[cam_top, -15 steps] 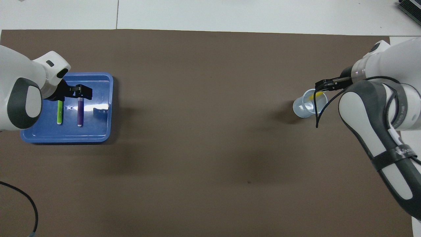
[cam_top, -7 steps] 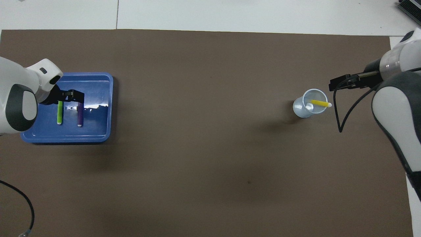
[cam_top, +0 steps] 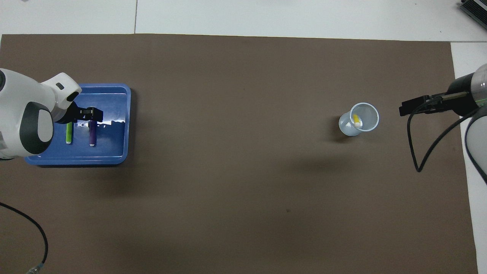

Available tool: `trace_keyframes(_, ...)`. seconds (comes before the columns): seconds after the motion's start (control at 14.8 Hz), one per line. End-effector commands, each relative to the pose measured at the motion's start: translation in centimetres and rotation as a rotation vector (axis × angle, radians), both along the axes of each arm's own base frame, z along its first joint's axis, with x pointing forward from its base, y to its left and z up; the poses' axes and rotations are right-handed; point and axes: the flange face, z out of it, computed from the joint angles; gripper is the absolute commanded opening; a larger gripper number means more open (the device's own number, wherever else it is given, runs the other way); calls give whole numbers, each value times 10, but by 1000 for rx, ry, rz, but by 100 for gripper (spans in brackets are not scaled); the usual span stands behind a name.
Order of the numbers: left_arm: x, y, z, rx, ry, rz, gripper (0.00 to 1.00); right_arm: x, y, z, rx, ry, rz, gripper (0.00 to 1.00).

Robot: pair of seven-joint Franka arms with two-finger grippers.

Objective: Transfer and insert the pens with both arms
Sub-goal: 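Lower the left gripper and grasp the purple pen in the tray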

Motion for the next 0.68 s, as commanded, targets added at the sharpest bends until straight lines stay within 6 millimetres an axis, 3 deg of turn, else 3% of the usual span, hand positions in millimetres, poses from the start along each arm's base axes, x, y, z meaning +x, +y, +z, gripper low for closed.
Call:
trace_keyframes(0.0,-9,1,-14,16,-21,-9,76,-3,5,-6,-15,23,1,100)
trace_keyframes(0.34,-13,3,-23,16,-19,-7,62,-5,8,-8,-12,40,1,100)
trace_keyframes(0.41,-13,2,-23,16,-19,-8,55,-5,8,-8,-11,41,1,100)
trace_keyframes(0.47,-14,3,-23,16,-18,-7,37,-6,8,-9,-11,47,1,100)
trace_keyframes(0.61,-15,5,-25,16,-15,-4,11,-6,6,-8,-12,46,-2,100)
